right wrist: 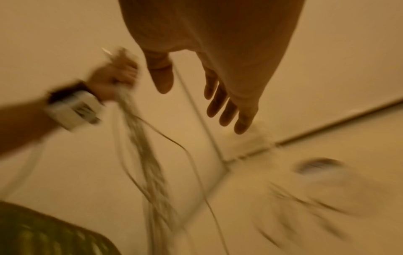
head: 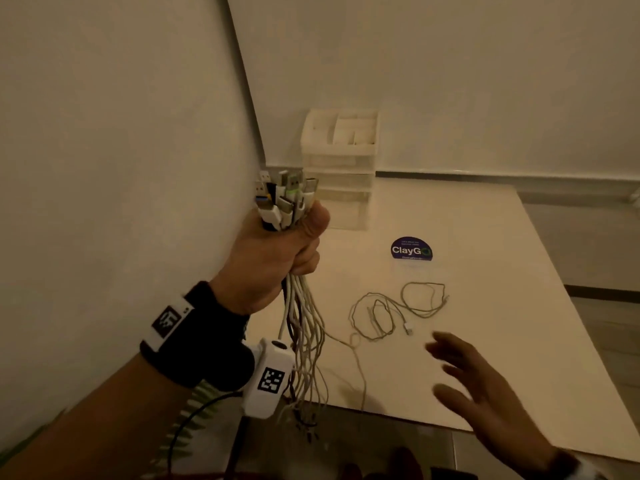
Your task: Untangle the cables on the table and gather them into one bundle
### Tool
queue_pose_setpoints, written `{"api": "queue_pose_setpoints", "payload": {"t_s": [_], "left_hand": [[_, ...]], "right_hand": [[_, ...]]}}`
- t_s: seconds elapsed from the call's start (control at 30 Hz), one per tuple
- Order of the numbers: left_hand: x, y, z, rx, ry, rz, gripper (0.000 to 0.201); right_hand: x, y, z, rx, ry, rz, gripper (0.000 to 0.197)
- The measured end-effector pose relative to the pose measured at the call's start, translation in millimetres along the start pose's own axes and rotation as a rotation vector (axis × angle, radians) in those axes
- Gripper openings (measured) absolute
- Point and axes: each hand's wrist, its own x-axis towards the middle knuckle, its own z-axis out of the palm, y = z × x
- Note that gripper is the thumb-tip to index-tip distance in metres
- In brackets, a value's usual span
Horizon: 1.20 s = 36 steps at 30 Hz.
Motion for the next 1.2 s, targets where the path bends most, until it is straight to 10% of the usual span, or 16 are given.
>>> {"api": "queue_pose_setpoints", "payload": {"t_s": [0.1, 0.27, 0.93, 1.13, 1.2], "left_hand": [[-7, -6, 20, 0.004, -0.025, -0.03, 0.021], [-17, -7, 30, 0.026, -0.077, -0.005, 0.032], [8, 29, 35, -0.193, 0.035, 0.081, 0.054], [14, 9, 37, -0.21, 0.14, 0.076, 0.049], [13, 6, 38, -0.201, 0.157, 0.044, 0.051]], "right_hand": [[50, -52, 64, -0.058, -0.327, -0.234, 0.074], [86, -84, 117, 0.055, -0.377, -0.253, 0.012], [107, 81, 119, -0.193, -0.482, 0.198, 0.054], [114, 67, 73, -0.321, -0.745, 0.074, 0.017], [127, 76, 37, -0.425, -0.8, 0.103, 0.056]]}}
